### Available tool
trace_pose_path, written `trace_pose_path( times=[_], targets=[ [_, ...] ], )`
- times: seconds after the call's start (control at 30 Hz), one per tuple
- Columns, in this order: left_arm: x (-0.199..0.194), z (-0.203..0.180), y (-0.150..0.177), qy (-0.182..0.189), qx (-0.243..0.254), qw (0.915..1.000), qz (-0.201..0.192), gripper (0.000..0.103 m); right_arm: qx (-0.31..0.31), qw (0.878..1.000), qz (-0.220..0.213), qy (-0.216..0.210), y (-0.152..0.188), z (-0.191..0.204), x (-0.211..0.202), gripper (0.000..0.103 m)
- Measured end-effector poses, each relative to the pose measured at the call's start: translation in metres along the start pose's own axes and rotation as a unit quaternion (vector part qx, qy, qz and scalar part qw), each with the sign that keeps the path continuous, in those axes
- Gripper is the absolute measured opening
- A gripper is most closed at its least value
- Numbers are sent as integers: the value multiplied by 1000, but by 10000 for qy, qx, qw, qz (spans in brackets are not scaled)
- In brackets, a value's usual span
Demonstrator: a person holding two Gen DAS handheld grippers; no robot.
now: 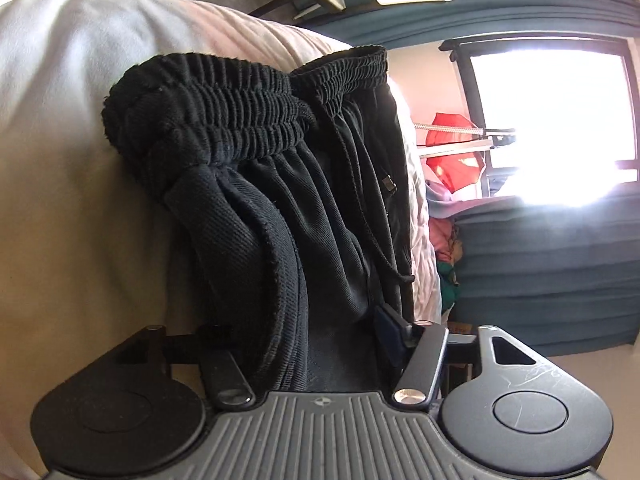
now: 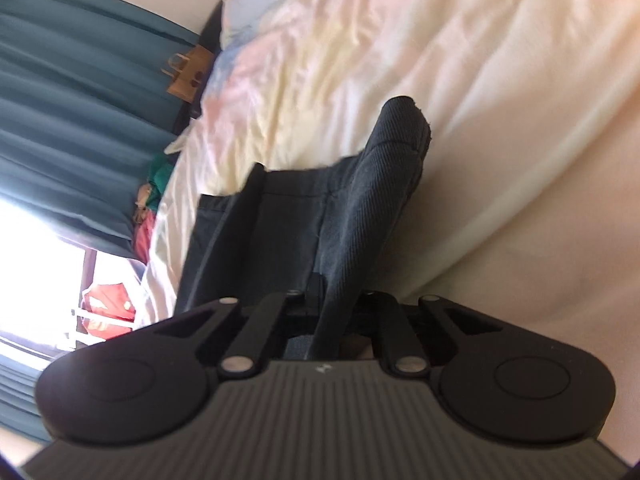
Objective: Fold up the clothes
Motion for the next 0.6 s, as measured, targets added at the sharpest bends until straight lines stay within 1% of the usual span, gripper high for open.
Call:
trace_pose_path(
  times=[0.07,0.1,0.13,0.2,0.27,0.3,0.43,0.5,0.53,0.6],
  targets=[
    [-3,-1,2,-23,58,10000,-44,26,-189,9998,-97,-66,-1,8,-5,8],
    [-4,0,3,-26,79,10000,-51,21,-294,9994,-133,-89,-2,12,-8,8],
    [-6,2,4,-11,79,10000,-47,13,-354,9991,-178,-132,-2,15,-11,8],
    [-13,2,6,35,70,9999,-119,13,-443,9984,-265,-222,-2,19,-19,7],
    [-19,1,6,77,87,9997,-219,10,-529,9977,-326,-281,-3,22,-26,7],
    [-22,-2,3,100,144,9994,-289,10,-587,9972,-355,-291,-3,24,-30,7],
    [-45,-15,11,322,436,9965,-634,8,-705,9962,-432,-265,-3,26,-46,7],
    [-58,-19,18,396,622,9942,-786,8,-1040,9933,-481,-147,-1,31,-53,7],
    [-67,-19,23,485,623,9932,-852,8,-1286,9903,-508,-105,2,35,-57,7],
    [-73,-22,26,615,587,9920,-932,8,-1513,9867,-580,-137,4,40,-65,7]
  ],
)
Point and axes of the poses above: each gripper's, at about its wrist camera, not at the fingertips, and x roughly the way its jaws point, z to its left, y to its underside, the point moved 3 cm from there along x, roughly the way its jaws point, and after that the axes turned 6 degrees about -y, right-handed, at the moved point
